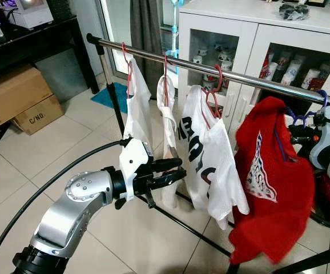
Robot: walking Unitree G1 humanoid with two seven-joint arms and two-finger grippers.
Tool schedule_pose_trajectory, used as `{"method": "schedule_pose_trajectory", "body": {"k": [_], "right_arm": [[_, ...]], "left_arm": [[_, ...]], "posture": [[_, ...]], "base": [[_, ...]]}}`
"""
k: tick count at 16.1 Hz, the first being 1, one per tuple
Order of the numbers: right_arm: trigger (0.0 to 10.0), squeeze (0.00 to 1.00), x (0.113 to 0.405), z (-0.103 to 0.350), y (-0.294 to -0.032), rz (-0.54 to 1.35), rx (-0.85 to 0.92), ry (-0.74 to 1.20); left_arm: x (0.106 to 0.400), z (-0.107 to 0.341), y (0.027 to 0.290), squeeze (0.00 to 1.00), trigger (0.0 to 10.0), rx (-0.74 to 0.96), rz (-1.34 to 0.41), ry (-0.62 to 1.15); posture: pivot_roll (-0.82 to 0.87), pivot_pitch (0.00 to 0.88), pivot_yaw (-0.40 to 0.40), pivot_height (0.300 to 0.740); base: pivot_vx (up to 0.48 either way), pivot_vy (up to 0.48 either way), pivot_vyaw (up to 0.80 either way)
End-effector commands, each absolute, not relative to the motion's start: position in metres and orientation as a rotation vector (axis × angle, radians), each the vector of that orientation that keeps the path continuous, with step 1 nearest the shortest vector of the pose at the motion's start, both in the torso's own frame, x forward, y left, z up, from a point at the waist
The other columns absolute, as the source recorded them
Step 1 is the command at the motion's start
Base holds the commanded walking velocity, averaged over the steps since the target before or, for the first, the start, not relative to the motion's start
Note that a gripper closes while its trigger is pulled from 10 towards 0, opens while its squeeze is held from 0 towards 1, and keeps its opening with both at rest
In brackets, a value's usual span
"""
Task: Hang hanger
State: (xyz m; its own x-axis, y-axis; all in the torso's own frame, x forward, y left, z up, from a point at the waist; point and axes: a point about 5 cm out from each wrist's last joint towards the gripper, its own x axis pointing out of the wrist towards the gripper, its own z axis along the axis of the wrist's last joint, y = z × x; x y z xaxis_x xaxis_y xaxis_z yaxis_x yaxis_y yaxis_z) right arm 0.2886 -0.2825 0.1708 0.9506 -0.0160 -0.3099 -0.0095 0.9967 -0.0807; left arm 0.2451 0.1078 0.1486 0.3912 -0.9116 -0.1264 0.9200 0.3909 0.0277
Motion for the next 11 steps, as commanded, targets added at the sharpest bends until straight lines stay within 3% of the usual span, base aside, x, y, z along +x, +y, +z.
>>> {"method": "schedule_pose_trajectory", "body": {"k": [1, 7, 9, 11], "right_arm": [[0.0, 0.0, 0.291, 0.172, -0.28, 0.011, -0.09, 0.314], [0.0, 0.0, 0.29, 0.167, -0.272, 0.013, -0.076, 0.285], [0.0, 0.0, 0.281, 0.17, -0.259, 0.008, -0.049, 0.161], [0.0, 0.0, 0.272, 0.171, -0.247, 0.001, -0.065, 0.084]], "left_arm": [[0.246, 0.15, 0.11, 0.12, 10.0, 0.115, -1.157, 0.093], [0.244, 0.147, 0.109, 0.12, 10.0, 0.115, -1.129, 0.083], [0.251, 0.136, 0.114, 0.13, 10.0, 0.109, -0.942, 0.102], [0.254, 0.135, 0.117, 0.12, 10.0, 0.08, -0.87, 0.088]], "posture": [[-0.09, 0.0, 0.052, 0.74], [-0.1, 0.0, 0.049, 0.74], [-0.1, 0.0, 0.057, 0.74], [-0.11, 0.0, 0.067, 0.74]], "base": [[0.0, 0.0, 0.0], [0.0, 0.0, 0.0], [0.0, 0.0, 0.0], [0.0, 0.0, 0.0]]}}
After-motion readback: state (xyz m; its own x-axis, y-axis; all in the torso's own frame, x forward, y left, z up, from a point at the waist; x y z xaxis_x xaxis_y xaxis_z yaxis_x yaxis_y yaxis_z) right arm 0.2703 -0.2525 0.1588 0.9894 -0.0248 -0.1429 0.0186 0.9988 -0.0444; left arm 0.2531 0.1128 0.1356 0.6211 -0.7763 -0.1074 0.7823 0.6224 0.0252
